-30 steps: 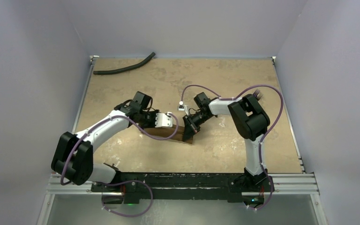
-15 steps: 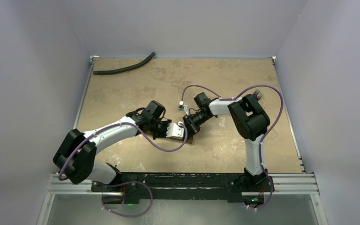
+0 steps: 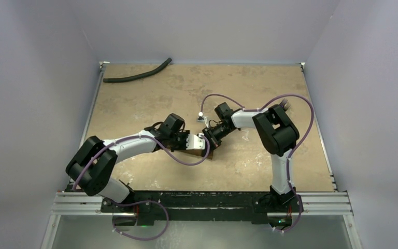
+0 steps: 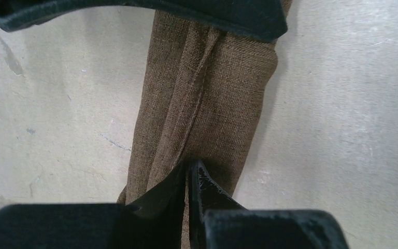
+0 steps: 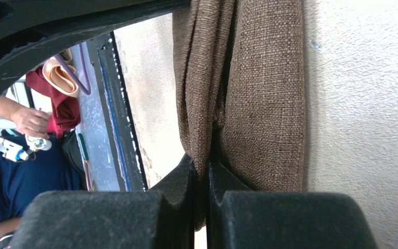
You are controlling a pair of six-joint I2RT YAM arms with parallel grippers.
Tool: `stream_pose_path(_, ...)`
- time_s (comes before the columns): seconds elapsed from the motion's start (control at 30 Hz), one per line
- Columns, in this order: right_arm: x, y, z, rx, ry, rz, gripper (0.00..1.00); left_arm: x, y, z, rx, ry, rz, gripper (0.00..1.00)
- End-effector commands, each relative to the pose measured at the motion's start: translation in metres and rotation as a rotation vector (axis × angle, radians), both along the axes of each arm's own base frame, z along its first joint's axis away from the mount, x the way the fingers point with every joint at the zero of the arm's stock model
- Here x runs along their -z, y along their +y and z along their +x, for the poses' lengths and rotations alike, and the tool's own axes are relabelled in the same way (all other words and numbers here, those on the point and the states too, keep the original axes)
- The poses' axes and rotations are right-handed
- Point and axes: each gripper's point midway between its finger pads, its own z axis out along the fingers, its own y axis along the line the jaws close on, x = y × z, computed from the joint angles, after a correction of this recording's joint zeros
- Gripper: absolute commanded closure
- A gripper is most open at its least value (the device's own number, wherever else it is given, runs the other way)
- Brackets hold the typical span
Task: Fold the napkin into a case and place the utensils inside
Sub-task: Pick up the fork from the corner of the board, then pass from the right arm to the left
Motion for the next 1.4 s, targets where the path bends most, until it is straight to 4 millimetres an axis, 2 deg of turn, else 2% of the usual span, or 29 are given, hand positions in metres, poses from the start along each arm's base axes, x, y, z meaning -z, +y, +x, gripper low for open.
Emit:
stream_pose_path(0.0, -0.007, -0.003, -0.004, -0.013, -0.039, 0.0, 1.0, 0.008, 0.005, 0.014, -0.046, -0.051, 0.022, 0.95)
stream_pose_path(0.17, -0.026, 0.002, -0.002, -0.021, -0.076, 0.048, 1.0, 0.023, 0.008, 0.013, -0.04, -0.04, 0.049, 0.96)
stream_pose_path(0.23, -0.033, 0.004, 0.0, -0.014, -0.091, 0.059, 0.92, 0.03, 0.01, 0.01, -0.028, -0.026, 0.065, 0.98)
stream_pose_path(0.27, -0.039, 0.006, 0.002, -0.008, -0.104, 0.076, 0.72, 0.033, 0.012, 0.008, -0.022, -0.018, 0.074, 1.0)
stream_pose_path(0.3, -0.046, 0.007, 0.002, 0.002, -0.114, 0.092, 0.16, 0.035, 0.013, 0.005, -0.012, -0.009, 0.081, 1.0)
stream_pose_path(0.33, -0.051, 0.008, 0.004, 0.014, -0.135, 0.103, 0.03, 0.037, 0.015, 0.003, -0.004, -0.002, 0.086, 1.0)
stream_pose_path(0.5, -0.074, 0.007, 0.024, 0.147, -0.242, 0.062, 0.01, 0.043, 0.017, -0.006, 0.012, 0.036, 0.092, 1.0)
stream_pose_path(0.67, -0.091, -0.01, 0.045, 0.328, -0.369, -0.038, 0.01, 0.041, 0.018, -0.008, 0.018, 0.042, 0.093, 1.0)
stream_pose_path(0.7, -0.091, -0.017, 0.049, 0.379, -0.399, -0.077, 0.01, 0.04, 0.018, -0.008, 0.013, 0.044, 0.091, 1.0)
stream_pose_path(0.77, -0.077, -0.039, 0.056, 0.499, -0.427, -0.203, 0.01, 0.037, 0.017, -0.007, 0.002, 0.054, 0.073, 1.0)
stream_pose_path(0.83, -0.066, -0.054, 0.051, 0.591, -0.395, -0.276, 0.01, 0.035, 0.016, -0.006, -0.012, 0.065, 0.057, 1.0)
stream_pose_path(0.97, -0.071, -0.057, 0.036, 0.705, -0.344, -0.199, 0.01, 0.036, 0.017, -0.007, -0.023, 0.081, 0.052, 1.0)
stream_pose_path(1.07, -0.057, -0.06, 0.021, 0.762, -0.262, -0.182, 0.01, 0.036, 0.018, -0.008, -0.03, 0.093, 0.048, 1.0)
stream_pose_path(1.17, -0.049, -0.054, 0.012, 0.783, -0.191, -0.119, 0.01, 0.036, 0.016, -0.009, -0.026, 0.104, 0.043, 1.0)
stream_pose_path(1.3, -0.041, -0.038, 0.012, 0.77, -0.166, -0.094, 0.01, 0.039, 0.016, -0.009, -0.027, 0.111, 0.049, 1.0)
stream_pose_path(1.37, -0.037, -0.032, 0.017, 0.768, -0.152, -0.092, 0.08, 0.04, 0.016, -0.009, -0.026, 0.113, 0.051, 1.0)
